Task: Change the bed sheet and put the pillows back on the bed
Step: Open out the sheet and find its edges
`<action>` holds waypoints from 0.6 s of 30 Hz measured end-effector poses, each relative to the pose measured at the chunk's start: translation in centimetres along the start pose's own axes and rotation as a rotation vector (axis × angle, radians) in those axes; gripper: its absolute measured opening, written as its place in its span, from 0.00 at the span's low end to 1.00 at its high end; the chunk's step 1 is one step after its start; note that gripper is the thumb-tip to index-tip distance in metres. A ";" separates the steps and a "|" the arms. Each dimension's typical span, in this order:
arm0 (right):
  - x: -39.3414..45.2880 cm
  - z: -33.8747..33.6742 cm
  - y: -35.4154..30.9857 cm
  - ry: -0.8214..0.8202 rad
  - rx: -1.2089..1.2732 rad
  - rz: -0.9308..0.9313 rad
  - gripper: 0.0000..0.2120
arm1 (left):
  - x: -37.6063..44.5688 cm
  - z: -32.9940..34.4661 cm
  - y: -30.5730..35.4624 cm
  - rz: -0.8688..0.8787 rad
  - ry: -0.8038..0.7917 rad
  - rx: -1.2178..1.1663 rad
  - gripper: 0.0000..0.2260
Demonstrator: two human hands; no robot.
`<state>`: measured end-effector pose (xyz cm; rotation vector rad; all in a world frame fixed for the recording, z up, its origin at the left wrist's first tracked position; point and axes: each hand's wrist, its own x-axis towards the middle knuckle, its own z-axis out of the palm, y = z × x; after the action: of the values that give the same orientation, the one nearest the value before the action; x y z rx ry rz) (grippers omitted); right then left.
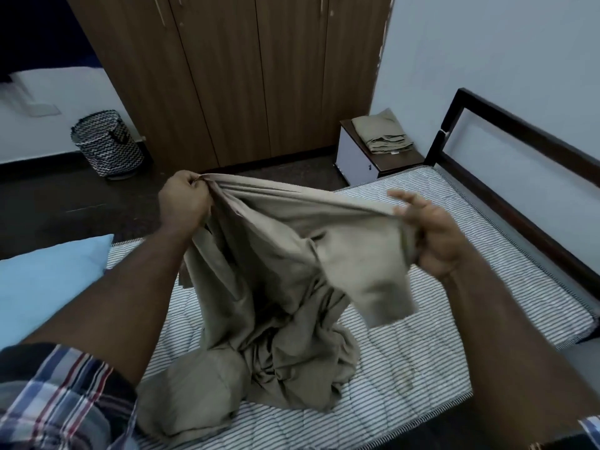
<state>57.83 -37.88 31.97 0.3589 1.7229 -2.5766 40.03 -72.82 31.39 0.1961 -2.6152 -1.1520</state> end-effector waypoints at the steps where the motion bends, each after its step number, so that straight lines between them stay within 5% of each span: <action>1: 0.1 -0.4 -0.3 0.056 0.005 -0.010 0.16 | -0.1 0.2 0.2 0.002 -0.014 0.002 0.13; 4: -0.1 -0.6 1.4 0.006 -0.438 0.157 0.19 | -0.1 0.4 0.5 0.000 -0.017 0.004 0.13; 8: -0.7 -2.3 -2.3 -0.208 0.265 -0.054 0.32 | -0.1 0.7 -0.2 0.020 -0.068 0.095 0.12; 10: -0.6 -2.4 -2.5 -0.248 0.309 -0.022 0.30 | -0.3 1.2 0.2 0.015 -0.079 0.088 0.12; 14: -1.4 -0.2 0.0 -0.142 -0.472 0.173 0.25 | -0.2 1.6 0.1 -0.006 -0.097 0.063 0.13; 16: -1.6 0.1 -2.4 -0.034 -0.189 -0.015 0.26 | -0.5 1.7 0.0 -0.010 -0.123 0.084 0.12; 18: -0.9 -0.2 -4.2 0.130 0.042 -0.186 0.16 | -1.1 2.3 0.5 0.023 -0.151 0.079 0.11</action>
<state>58.14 -36.21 35.89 0.3937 1.8276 -2.7808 40.37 -70.63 30.04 0.0972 -2.7895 -1.0963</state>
